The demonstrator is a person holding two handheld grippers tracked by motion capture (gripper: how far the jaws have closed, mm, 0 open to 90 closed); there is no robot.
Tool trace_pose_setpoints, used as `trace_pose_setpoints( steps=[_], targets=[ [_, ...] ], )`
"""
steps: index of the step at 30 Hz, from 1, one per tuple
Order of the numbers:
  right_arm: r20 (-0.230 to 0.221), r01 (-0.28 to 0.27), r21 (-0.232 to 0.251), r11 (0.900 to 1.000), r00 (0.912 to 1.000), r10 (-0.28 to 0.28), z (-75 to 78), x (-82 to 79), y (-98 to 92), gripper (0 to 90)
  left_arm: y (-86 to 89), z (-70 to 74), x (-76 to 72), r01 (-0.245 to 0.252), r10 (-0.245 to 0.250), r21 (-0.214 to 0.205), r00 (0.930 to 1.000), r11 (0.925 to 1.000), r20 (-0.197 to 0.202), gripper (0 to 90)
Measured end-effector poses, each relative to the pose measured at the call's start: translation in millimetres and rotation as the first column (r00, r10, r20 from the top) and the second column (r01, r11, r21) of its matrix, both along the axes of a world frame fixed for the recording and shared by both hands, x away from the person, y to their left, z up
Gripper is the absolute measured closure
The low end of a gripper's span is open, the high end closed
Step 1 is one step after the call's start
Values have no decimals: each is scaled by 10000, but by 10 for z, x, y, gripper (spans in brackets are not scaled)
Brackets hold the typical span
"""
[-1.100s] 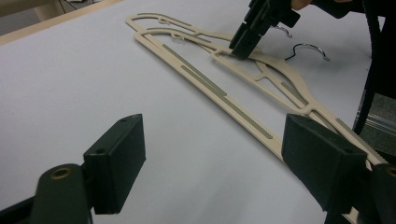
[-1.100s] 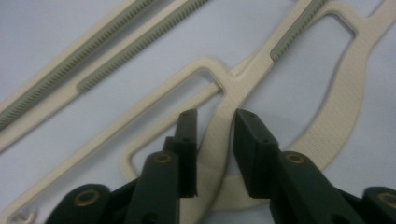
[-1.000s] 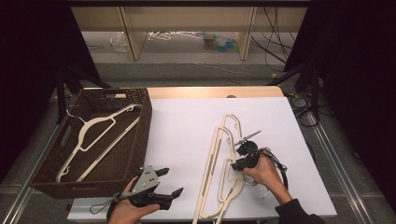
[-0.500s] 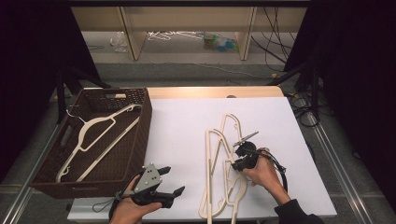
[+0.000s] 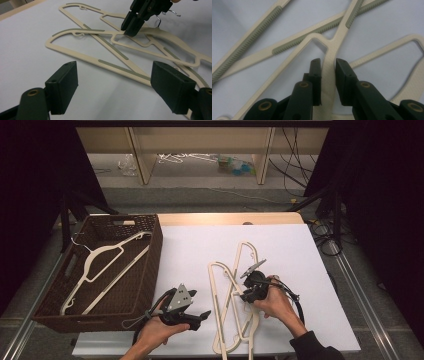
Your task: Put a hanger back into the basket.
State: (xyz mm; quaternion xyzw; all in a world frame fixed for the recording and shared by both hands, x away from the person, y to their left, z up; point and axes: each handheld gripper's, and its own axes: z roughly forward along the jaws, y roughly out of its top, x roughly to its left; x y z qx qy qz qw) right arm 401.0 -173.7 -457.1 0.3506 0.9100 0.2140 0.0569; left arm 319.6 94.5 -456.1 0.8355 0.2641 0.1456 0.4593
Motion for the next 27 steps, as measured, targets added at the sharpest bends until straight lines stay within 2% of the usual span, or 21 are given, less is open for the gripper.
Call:
trace_pose_setpoints(
  steps=[2,4,5,6,7,8,10,15,17,19,20,23,25,27],
  targets=[
    [20,-138,-97,9999,9999,138,-35,36,15,764,5,-4,-16,29,-30,91,10000,10000,37,220],
    [84,-345,132,9993,9994,344,-34,72,15,764,10,-4,-20,-19,19,77,9999,10000,105,220],
    [23,-462,262,9986,9989,462,-48,94,20,764,26,1,-14,39,-42,293,10000,9996,88,220],
    [82,-640,201,9977,9979,638,-59,102,33,764,30,0,-16,46,-50,327,9999,9995,117,220],
    [147,-815,94,9966,9966,813,-55,98,48,764,20,-9,-24,2,-3,162,10000,9999,62,220],
    [93,-900,27,9959,9959,900,-46,84,60,764,23,-9,-26,19,-20,185,10000,9998,67,220],
    [148,-1173,217,9929,9930,1170,-23,54,90,764,19,-14,-37,37,-37,50,10000,10000,50,220],
    [434,-1578,24,9875,9866,1576,-23,42,150,763,42,0,-38,106,-109,246,9999,9996,112,221],
    [420,-1548,-4,9880,9871,1546,-38,42,167,763,40,-10,-41,-27,26,29,9999,10000,131,222],
    [492,-1719,1,9851,9839,1717,-49,57,182,763,57,-1,-39,5,-7,175,10000,9998,96,222],
    [543,-1798,-29,9837,9822,1797,-57,70,196,763,53,-4,-41,-73,73,47,9999,10000,100,222],
    [686,-1927,-89,9812,9788,1928,-64,114,224,762,62,-2,-37,37,-38,93,9999,10000,115,222],
    [844,-1949,-127,9807,9771,1953,-57,150,246,762,55,-13,-43,-57,57,-26,9999,10000,107,222],
    [936,-1937,-204,9809,9764,1948,-54,167,267,761,68,-6,-41,24,-25,78,10000,10000,75,223]
  ],
)
